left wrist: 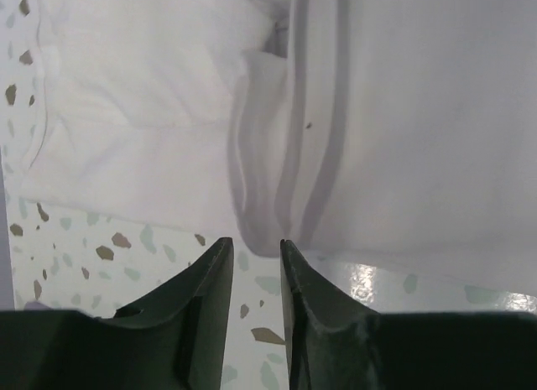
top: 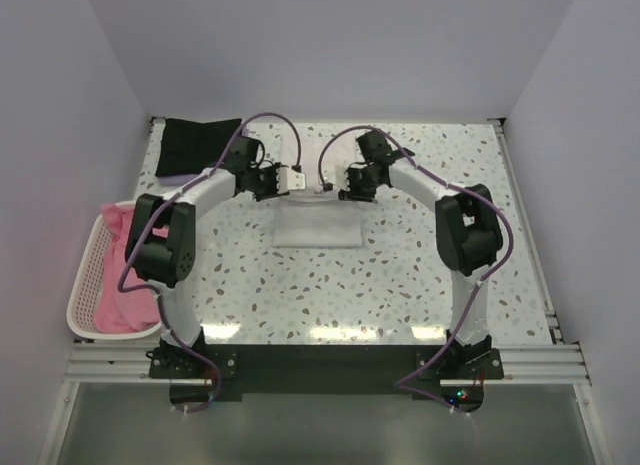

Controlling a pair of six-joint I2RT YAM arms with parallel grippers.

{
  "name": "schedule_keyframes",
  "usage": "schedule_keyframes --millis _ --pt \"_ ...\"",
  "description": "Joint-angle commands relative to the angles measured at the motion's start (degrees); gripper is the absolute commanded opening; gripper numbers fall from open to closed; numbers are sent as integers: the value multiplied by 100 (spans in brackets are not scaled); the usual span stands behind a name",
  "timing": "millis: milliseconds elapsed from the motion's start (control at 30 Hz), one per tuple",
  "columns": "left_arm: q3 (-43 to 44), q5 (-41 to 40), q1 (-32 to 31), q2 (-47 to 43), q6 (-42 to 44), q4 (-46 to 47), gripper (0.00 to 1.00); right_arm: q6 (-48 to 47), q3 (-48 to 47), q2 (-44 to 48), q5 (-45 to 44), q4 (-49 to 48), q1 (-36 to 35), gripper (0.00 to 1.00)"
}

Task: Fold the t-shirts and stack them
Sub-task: Fold the tshirt

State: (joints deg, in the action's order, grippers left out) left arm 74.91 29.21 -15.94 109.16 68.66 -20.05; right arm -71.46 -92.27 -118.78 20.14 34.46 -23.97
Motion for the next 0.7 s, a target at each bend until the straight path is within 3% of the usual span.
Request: schedule_keyframes --millis 0,33,133,300,433,533,667 --pt "462 277 416 -106 -1291 502 35 919 -256 460 43 -510 94 41" --pt "506 356 512 -193 -2016 529 38 1158 -300 531 43 -510 120 43" --pt "419 594 759 -552 -3117 529 45 2123 -318 890 16 -370 190 46" --pt "-389 1295 716 -1134 -4351 669 55 3646 -256 1129 427 243 191 58" --pt "-732 1780 575 -1170 -5640 941 56 5181 -82 1024 1139 378 182 57" --pt "-908 1921 540 -1003 -6441 1415 56 5834 164 945 1518 185 129 54" --pt "-488 1817 540 -274 -6717 1513 53 6153 288 655 1633 26 129 45"
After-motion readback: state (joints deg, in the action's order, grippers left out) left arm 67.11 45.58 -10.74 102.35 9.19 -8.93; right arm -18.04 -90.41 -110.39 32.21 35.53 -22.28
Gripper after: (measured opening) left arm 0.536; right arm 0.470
